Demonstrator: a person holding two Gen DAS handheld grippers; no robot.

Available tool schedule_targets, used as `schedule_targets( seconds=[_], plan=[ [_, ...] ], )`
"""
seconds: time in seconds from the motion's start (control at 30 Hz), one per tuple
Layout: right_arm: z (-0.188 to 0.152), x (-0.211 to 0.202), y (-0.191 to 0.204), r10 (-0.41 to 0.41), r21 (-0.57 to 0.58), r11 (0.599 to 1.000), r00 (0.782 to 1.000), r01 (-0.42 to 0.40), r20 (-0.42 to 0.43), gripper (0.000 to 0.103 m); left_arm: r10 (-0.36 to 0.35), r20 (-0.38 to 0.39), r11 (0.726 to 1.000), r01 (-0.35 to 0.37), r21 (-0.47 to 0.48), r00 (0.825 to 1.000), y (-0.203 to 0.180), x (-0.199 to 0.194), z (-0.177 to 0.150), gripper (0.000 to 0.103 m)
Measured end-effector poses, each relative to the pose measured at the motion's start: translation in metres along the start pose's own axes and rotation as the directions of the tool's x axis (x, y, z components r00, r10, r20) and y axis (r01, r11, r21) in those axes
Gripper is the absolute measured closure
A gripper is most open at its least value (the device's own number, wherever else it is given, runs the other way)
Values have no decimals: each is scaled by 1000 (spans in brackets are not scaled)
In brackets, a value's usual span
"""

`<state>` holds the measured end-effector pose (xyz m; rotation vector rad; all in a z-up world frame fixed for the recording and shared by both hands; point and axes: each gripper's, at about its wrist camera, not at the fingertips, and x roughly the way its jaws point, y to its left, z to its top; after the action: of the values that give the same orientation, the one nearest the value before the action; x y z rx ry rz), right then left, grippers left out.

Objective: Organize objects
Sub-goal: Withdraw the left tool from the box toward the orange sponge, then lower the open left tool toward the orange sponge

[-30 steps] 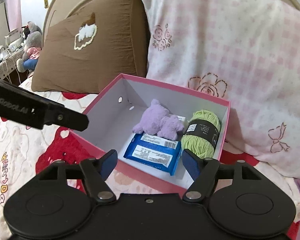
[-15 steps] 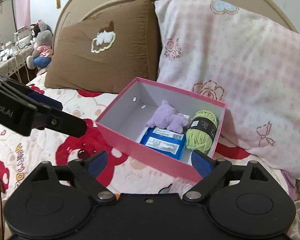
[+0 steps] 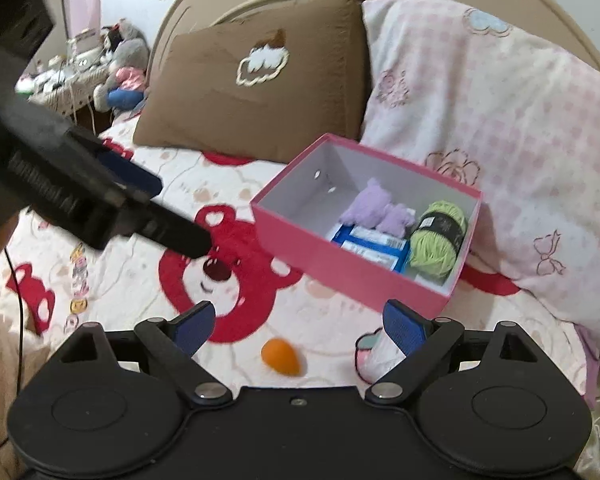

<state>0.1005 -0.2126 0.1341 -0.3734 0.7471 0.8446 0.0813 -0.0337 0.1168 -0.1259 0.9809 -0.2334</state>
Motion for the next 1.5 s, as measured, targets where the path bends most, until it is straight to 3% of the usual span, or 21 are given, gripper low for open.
schedule_targets(
  seconds=[0.23,0.63,0.77,1.0,1.23,1.5],
  plan=[
    [-26,15,10,-7,22,1000,1000,8,-9,10,13,-29,1000,-12,26,999,7,19,-21,3],
    [-69,64,26,-22,58,998,999,23,-23,10,-6,-117,1000,3,-26,993,23,66,-56,3],
    [-82,83,36,-17,18,1000,999,17,-40,10,-2,-97,999,-2,-33,995,25,79,-63,3],
    [-98,102,26,24,127,992,999,-19,-38,11,21,-70,998,-25,-54,997,31,96,-72,3],
    [-103,106,24,-3,138,990,1000,6,-21,16,79,-1,996,-79,-41,997,34,106,-74,3],
    [-107,110,24,6,156,988,1000,-2,-22,19,69,12,997,-68,-22,998,33,118,-75,3]
  ],
)
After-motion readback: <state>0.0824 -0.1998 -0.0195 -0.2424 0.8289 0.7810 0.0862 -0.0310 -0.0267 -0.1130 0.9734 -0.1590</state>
